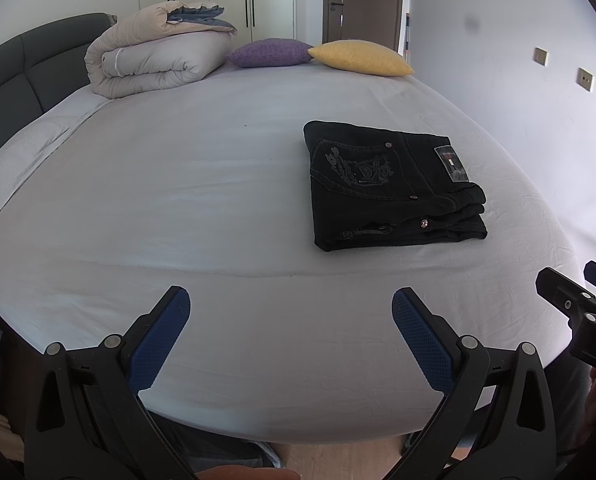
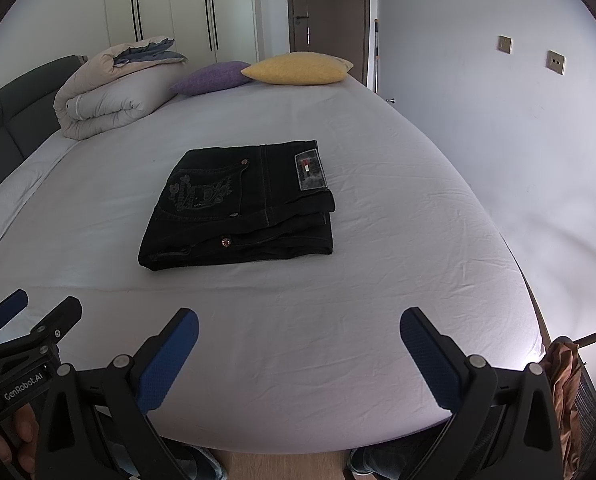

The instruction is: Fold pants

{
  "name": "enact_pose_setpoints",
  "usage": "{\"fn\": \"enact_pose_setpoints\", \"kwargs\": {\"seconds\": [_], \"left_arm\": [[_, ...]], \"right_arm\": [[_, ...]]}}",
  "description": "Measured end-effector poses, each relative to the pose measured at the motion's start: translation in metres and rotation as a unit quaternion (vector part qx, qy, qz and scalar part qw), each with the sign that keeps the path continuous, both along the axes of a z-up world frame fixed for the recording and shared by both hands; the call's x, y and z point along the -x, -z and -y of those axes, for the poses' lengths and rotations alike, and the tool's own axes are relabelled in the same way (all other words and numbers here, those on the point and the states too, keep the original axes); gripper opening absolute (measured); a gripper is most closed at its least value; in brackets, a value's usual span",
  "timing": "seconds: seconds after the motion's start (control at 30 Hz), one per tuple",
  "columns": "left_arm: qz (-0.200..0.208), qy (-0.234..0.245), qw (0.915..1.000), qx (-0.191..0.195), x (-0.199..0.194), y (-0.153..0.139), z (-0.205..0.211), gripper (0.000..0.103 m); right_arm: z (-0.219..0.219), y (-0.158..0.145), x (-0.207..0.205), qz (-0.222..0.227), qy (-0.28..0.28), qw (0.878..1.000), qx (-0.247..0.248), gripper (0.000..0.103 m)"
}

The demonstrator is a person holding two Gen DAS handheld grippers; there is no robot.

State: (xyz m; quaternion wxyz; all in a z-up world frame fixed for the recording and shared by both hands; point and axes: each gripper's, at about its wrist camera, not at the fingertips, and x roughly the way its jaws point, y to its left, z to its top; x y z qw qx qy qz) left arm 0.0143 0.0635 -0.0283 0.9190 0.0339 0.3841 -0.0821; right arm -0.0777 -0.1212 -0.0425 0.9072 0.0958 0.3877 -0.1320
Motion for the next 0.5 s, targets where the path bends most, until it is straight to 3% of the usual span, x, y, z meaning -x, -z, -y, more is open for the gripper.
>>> {"fn": "enact_pose_setpoints", "kwargs": {"seconds": [0.5], "left_arm": [[0.0,-0.003,1.0,-0.001,-0.0014,0.0002,-0.0049,0.103]], "right_arm": [[0.0014,0.0008,-0.0012,-0.002,-0.003,1.0,0.0,0.103]]}}
